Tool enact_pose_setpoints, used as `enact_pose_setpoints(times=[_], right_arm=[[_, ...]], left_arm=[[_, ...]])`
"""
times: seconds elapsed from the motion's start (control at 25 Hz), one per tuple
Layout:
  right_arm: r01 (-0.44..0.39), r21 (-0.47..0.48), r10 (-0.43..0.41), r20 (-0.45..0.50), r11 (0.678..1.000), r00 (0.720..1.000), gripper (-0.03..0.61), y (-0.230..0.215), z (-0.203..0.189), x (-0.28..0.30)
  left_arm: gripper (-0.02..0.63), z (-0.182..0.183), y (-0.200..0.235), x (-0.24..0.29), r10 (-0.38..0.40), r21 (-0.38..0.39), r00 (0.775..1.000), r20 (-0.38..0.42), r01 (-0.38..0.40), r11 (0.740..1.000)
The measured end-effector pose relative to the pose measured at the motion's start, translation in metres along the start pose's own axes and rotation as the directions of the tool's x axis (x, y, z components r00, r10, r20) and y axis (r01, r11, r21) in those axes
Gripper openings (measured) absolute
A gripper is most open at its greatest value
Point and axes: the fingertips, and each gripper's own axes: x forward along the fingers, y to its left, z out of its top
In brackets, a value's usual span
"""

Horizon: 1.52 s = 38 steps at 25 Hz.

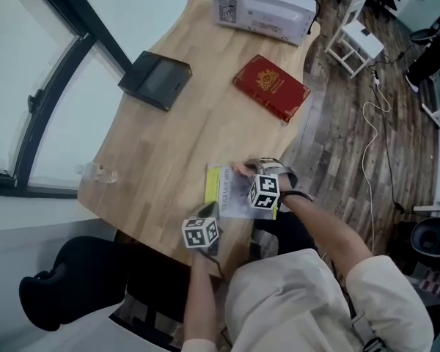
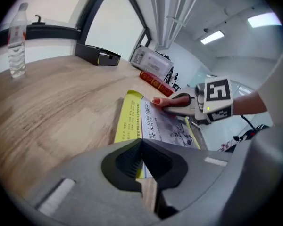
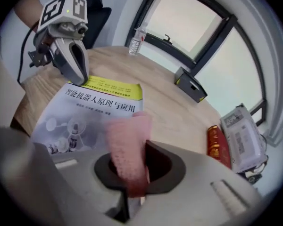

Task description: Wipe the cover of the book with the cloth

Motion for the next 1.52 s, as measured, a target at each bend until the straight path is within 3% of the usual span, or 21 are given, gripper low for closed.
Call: enact_pose_setpoints(times=[0.16,0.32,0.56,0.8,0.92,1.04,1.12,1.2,1.28,1.36,1.52], right_arm=[[0.071,-0.081,-0.072,-0.019,0.994,0.997,0.034,0.013,0.001,-0.002],[0.065,-0.178,-0.071,-0.028,0.982,0.997,0.031,0.035,0.004,-0.009],[-0.048,-0.111,0.045,-0.028,0.993,0.999,0.023,0.075,0.022,-0.02],[-0.066,-0.102,0.067,0.013,0.993,0.998,0.021,0.118,0.028,-0.041],[-0.147,-0.107,0.148,0.0,0.983,0.989,0.023,0.139,0.034,-0.049],[-0.289,-0.097,0.288,-0.019,0.952,0.957,0.032,0.161,0.044,-0.058],[-0.395,-0.109,0.394,-0.023,0.912,0.919,0.032,0.179,0.05,-0.068],[-0.531,-0.065,0.532,0.012,0.845,0.846,0.032,0.196,0.06,-0.084],[-0.625,0.041,0.62,0.093,0.78,0.779,0.034,0.197,0.073,-0.094],[-0.649,0.139,0.631,0.157,0.748,0.76,0.032,0.183,0.081,-0.09],[-0.648,0.192,0.636,0.126,0.737,0.761,0.032,0.161,0.067,-0.059]], left_arm=[[0.006,0.002,0.003,0.0,-0.017,-0.085,1.0,0.015,0.018,0.996],[0.006,0.002,0.003,0.0,-0.013,-0.1,0.999,0.036,0.016,0.995],[0.006,0.002,0.003,0.001,-0.004,-0.098,0.998,0.055,0.01,0.995],[0.006,0.004,0.004,-0.001,0.018,-0.107,0.997,0.072,-0.011,0.994],[0.006,0.004,0.005,-0.002,0.019,-0.103,0.997,0.079,-0.01,0.995],[0.006,0.004,0.006,-0.002,0.019,-0.105,0.997,0.08,-0.01,0.994],[0.006,0.003,0.005,-0.002,0.017,-0.11,0.997,0.078,-0.008,0.994],[0.006,0.0,0.004,-0.003,0.009,-0.112,0.997,0.072,-0.001,0.994],[0.006,0.0,0.003,-0.003,-0.001,-0.106,0.998,0.067,0.009,0.994],[0.006,0.002,0.004,-0.003,-0.008,-0.105,0.998,0.064,0.015,0.994],[0.006,0.003,0.004,-0.002,-0.009,-0.104,0.998,0.07,0.017,0.994]])
